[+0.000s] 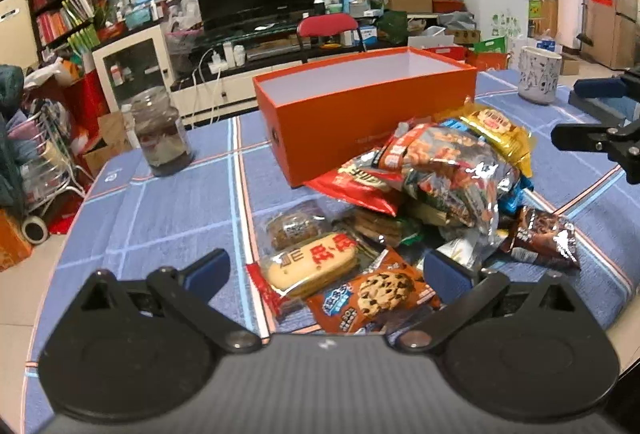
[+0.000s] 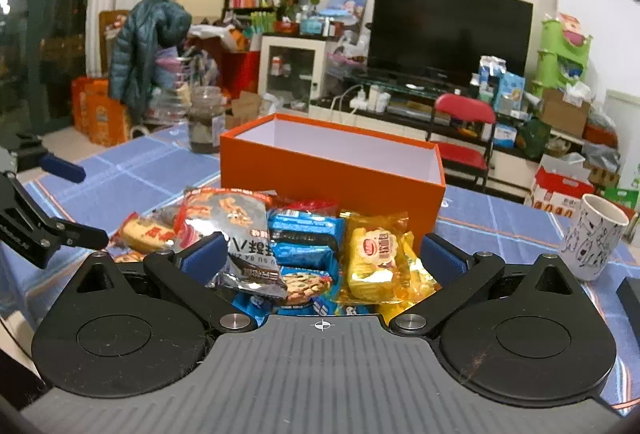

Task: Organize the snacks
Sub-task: 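Lower both tools over the snack heap, opening the fingers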

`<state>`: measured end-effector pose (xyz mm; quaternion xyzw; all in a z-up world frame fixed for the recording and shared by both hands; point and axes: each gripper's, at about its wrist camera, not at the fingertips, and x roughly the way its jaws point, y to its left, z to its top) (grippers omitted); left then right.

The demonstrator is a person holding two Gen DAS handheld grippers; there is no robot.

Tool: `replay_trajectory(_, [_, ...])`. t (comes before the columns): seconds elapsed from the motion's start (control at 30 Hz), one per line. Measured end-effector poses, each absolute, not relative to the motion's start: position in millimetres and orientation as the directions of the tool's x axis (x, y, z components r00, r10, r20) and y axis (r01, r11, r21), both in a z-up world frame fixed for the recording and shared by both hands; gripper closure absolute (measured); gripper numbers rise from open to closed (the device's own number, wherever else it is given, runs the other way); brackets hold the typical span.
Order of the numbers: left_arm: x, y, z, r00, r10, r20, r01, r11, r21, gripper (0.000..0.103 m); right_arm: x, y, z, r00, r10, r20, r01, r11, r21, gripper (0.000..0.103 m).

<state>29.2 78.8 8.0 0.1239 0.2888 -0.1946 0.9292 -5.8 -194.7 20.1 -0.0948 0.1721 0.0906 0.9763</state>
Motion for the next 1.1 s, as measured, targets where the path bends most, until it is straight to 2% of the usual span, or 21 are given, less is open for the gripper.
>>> replay_trajectory(0.17, [34, 85, 10, 0.762, -0.269, -0.590, 0.392, 0.916, 0.089, 0.000, -5, -200, 21, 0.937, 0.096, -0.335, -0.158, 0.974, -0.162, 0.008])
replay_trajectory(0.4, [43, 96, 11, 0.761, -0.250, -0.599, 0.288, 0.957, -0.034, 0.000, 2, -213, 20, 0.945, 0.005, -0.327, -0.052, 0.989, -0.136, 0.008])
replay_trajectory(0.6, [44, 90, 9, 0.756, -0.237, -0.610, 0.218, 0.970, -0.107, 0.000, 6, -209, 18, 0.945, -0.016, -0.328, -0.032, 0.990, -0.140, 0.008])
replay_trajectory(0.83, [38, 77, 10, 0.764, -0.209, -0.610, 0.151, 0.978, -0.146, 0.000, 9, -204, 18, 0.941, -0.009, -0.340, -0.040, 0.989, -0.139, 0.008])
replay_trajectory(1.1, [37, 69, 10, 0.765, -0.160, -0.624, 0.101, 0.986, -0.130, 0.000, 17, -201, 12, 0.932, -0.016, -0.362, -0.044, 0.987, -0.156, 0.008])
